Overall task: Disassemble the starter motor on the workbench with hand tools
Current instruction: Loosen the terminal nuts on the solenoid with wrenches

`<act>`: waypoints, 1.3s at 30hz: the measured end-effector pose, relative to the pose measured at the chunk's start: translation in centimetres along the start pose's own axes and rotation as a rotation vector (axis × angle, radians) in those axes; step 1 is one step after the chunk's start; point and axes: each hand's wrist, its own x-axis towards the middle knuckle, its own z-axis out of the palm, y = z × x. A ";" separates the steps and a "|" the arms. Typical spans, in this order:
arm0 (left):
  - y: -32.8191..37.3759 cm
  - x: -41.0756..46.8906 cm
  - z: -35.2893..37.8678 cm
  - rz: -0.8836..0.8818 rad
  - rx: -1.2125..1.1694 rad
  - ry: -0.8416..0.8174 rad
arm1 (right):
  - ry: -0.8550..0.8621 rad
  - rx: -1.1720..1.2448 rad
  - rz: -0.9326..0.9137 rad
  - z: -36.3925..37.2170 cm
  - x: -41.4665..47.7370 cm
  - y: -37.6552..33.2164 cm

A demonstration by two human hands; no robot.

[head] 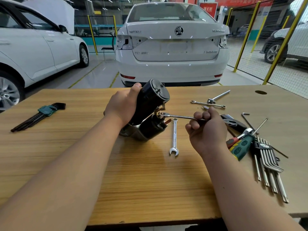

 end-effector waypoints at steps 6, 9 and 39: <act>0.2 -0.2 -0.1 0.022 -0.016 0.003 | 0.059 -0.061 0.054 1.3 2.7 -0.1; 0.1 -0.3 -0.2 0.030 -0.010 0.002 | 0.045 -0.063 0.114 2.0 4.1 0.1; 0.0 0.8 0.1 -0.015 -0.117 -0.074 | 0.228 0.087 -0.064 0.7 -0.2 0.2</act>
